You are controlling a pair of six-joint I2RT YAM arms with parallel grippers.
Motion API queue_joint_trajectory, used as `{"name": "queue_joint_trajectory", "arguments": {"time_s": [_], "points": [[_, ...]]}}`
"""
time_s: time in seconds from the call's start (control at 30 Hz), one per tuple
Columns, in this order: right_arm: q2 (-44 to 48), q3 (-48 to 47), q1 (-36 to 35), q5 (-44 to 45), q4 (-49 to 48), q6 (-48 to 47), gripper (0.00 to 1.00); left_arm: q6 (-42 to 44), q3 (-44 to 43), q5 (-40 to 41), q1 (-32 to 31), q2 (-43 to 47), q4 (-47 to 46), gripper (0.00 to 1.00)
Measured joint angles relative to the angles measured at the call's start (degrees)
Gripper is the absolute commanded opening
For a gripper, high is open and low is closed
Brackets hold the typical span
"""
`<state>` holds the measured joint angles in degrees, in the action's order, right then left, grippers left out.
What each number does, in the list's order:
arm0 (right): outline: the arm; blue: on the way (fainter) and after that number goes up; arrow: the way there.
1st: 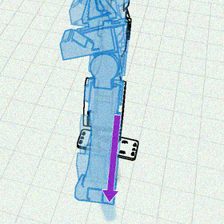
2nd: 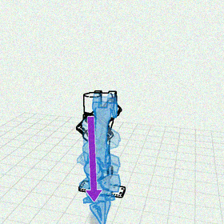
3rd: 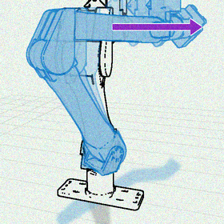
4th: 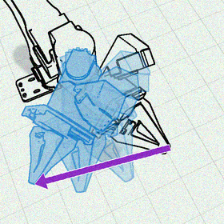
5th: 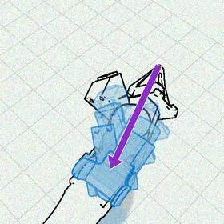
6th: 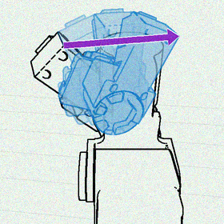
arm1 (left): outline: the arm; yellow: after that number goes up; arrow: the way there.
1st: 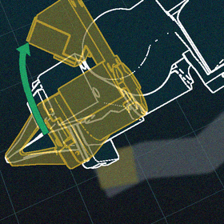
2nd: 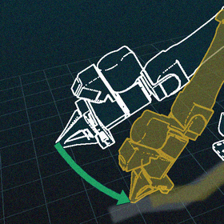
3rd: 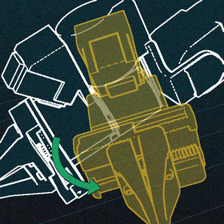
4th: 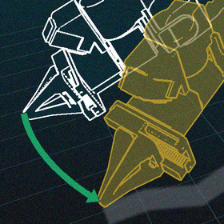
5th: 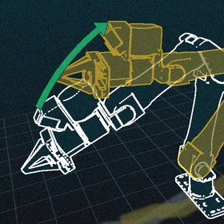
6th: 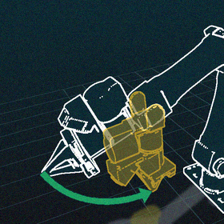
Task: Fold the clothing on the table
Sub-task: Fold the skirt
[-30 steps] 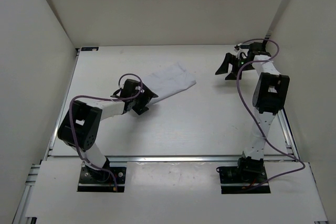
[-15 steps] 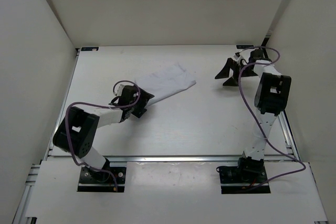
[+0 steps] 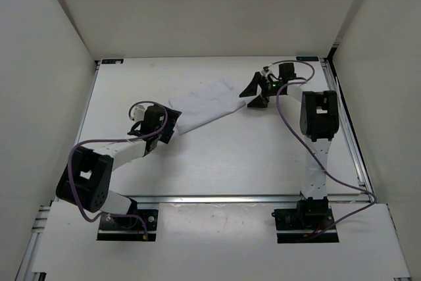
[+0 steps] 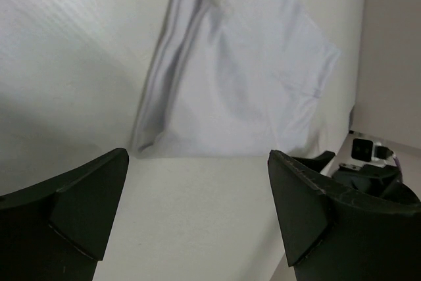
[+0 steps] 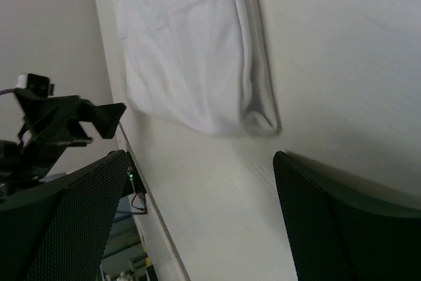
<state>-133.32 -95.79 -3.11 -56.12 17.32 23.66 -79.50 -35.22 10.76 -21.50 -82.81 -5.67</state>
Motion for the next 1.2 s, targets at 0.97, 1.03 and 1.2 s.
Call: {"name": "queue_joint_trajectory", "arguments": {"time_s": [0.97,1.03,1.2], "points": [[-6.91,-13.6,-5.86,13.73,4.63,2.64,0.56,0.79,2.54,-1.84,7.39,9.77,3.65,0.99],[-8.72,-15.72,-6.29,12.81,4.42,2.95,0.45,0.79,2.54,-2.14,7.41,9.77,3.65,0.99],[-10.51,-16.83,-7.45,12.61,4.13,2.54,0.07,0.81,2.54,-2.64,7.58,9.77,3.72,0.99]]}}
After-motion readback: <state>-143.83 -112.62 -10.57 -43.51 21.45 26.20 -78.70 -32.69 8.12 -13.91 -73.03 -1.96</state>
